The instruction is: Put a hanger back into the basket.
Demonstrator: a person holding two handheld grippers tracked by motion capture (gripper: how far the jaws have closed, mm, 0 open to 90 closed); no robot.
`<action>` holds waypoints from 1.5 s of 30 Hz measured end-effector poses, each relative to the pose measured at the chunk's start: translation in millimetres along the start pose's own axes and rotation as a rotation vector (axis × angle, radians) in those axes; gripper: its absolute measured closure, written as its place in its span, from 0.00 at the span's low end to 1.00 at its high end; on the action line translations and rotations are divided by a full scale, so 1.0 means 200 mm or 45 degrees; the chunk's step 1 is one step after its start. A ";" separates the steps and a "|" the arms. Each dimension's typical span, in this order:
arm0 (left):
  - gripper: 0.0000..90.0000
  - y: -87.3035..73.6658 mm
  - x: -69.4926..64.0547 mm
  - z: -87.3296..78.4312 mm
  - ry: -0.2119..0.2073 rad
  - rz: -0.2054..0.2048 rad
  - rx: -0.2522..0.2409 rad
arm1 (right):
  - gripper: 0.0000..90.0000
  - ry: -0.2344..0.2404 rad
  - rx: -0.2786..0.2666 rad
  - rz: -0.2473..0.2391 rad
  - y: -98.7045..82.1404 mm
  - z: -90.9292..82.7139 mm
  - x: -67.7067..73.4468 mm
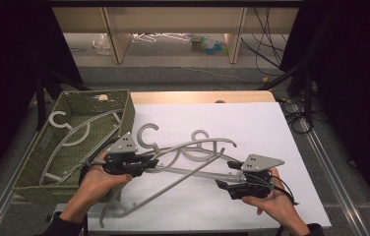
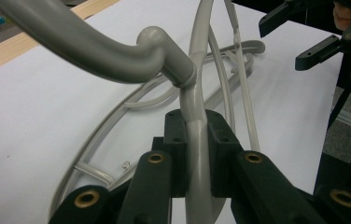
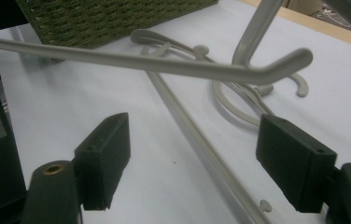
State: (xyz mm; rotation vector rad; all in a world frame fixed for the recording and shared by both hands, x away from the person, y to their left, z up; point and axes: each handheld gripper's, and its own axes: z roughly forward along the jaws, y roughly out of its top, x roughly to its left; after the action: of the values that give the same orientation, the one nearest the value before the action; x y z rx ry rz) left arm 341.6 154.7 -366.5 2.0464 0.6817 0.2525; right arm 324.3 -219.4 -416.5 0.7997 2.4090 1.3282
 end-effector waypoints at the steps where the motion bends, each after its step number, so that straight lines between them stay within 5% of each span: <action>1: 0.89 0.00 0.01 -0.01 0.004 0.011 -0.005 | 0.28 0.004 -0.008 0.000 0.00 0.00 0.00; 18: 0.89 0.03 0.08 -0.18 0.068 -0.031 -0.060 | 0.26 0.013 0.005 0.003 -0.01 0.03 0.01; 26: 0.89 0.07 0.15 -0.34 0.130 -0.031 -0.076 | 0.25 0.013 -0.002 0.011 -0.01 0.03 0.01; 34: 0.89 0.12 0.28 -0.52 0.253 -0.078 -0.094 | 0.25 0.022 -0.006 0.013 -0.01 0.04 0.01; 37: 0.89 0.13 0.33 -0.57 0.283 -0.095 -0.087 | 0.25 0.021 -0.005 0.011 -0.01 0.04 0.01; 38: 0.89 0.13 0.33 -0.58 0.251 -0.137 -0.091 | 0.25 0.022 -0.006 0.011 -0.01 0.04 0.01; 45: 0.89 0.12 0.48 -0.67 0.427 -0.145 -0.091 | 0.25 0.024 0.001 0.014 -0.01 0.04 0.01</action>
State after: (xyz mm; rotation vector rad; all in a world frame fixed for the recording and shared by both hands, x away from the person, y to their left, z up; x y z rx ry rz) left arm 371.8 295.3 -280.6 1.9077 0.9760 0.5536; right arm 326.1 -213.5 -423.5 0.8055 2.4230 1.3457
